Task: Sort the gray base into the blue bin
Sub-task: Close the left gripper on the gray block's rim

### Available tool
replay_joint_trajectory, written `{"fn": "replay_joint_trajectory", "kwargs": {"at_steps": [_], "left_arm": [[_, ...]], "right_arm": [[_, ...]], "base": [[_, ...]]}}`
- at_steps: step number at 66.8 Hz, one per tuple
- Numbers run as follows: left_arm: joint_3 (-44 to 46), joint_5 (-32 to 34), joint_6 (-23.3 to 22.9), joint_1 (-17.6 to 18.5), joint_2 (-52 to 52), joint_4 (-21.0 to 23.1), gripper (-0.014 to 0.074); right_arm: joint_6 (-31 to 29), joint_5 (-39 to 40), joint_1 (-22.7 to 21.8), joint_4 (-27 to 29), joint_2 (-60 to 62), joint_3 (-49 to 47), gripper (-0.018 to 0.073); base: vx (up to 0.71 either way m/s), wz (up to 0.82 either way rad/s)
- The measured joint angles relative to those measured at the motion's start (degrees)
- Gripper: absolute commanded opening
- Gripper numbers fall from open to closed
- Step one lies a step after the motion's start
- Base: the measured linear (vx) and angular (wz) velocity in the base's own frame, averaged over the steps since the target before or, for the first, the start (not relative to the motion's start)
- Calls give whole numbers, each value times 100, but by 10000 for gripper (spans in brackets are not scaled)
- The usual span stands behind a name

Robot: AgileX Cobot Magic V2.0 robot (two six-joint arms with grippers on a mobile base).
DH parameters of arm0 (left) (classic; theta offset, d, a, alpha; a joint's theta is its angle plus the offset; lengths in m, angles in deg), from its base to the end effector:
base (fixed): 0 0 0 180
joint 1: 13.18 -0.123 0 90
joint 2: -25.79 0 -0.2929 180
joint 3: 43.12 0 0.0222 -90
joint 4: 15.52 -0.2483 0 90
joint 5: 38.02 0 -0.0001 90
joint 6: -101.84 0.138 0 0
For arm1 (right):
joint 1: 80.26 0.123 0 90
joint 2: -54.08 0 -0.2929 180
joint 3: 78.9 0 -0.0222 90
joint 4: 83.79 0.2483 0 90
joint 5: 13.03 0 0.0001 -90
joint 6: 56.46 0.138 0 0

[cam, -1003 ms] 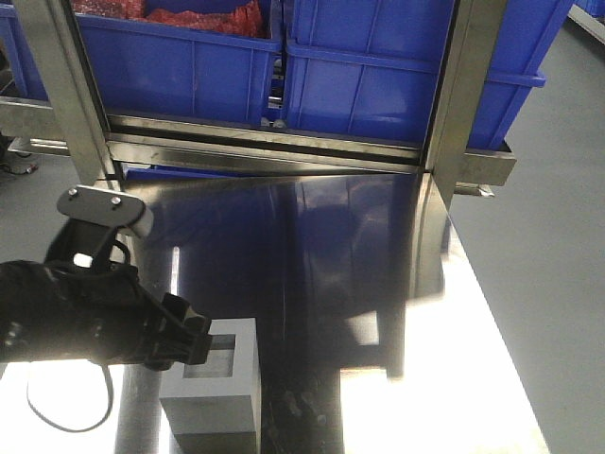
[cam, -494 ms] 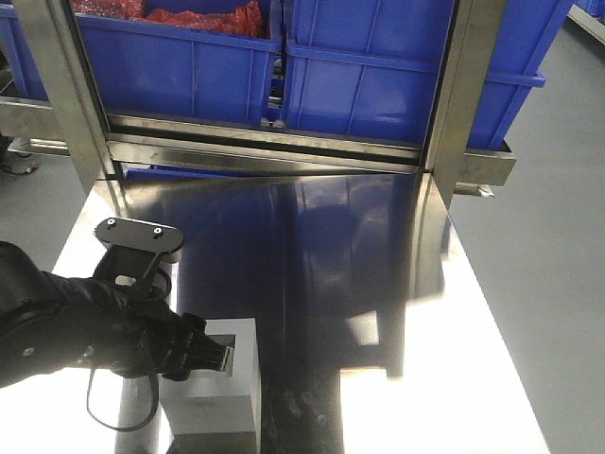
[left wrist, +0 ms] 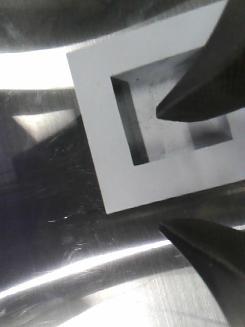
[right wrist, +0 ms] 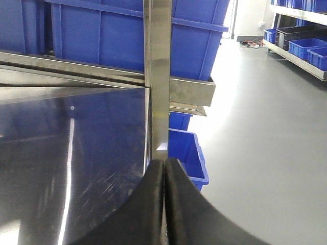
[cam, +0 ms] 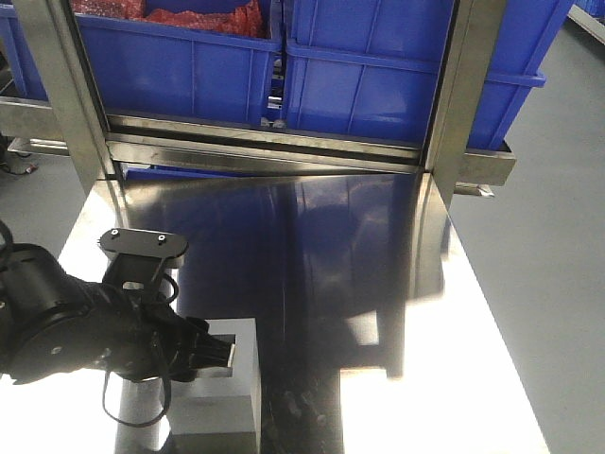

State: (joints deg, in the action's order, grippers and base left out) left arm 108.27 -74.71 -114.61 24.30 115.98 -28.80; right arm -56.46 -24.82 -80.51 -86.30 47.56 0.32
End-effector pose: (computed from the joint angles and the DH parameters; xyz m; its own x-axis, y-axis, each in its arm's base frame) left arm 0.2397 -0.1599 0.1921 -0.8881 0.1390 -0.4382 0.1895 0.9791 -0.0734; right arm 0.0917 -0.0016 0.1787 -0.1313 -0.0423 -0.9904 0.0076 0.9990 -0.0437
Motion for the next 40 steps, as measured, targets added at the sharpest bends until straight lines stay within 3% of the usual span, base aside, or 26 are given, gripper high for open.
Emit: {"fn": "replay_joint_trajectory", "kwargs": {"at_steps": [25,40], "left_arm": [[0,6,-95,0,195,6,372],[0,0,-99,0,195,6,170]], "right_arm": [[0,0,0,0,0,0,-5],[0,0,0,0,0,0,-5]], "base": [[0,0],[0,0]]}}
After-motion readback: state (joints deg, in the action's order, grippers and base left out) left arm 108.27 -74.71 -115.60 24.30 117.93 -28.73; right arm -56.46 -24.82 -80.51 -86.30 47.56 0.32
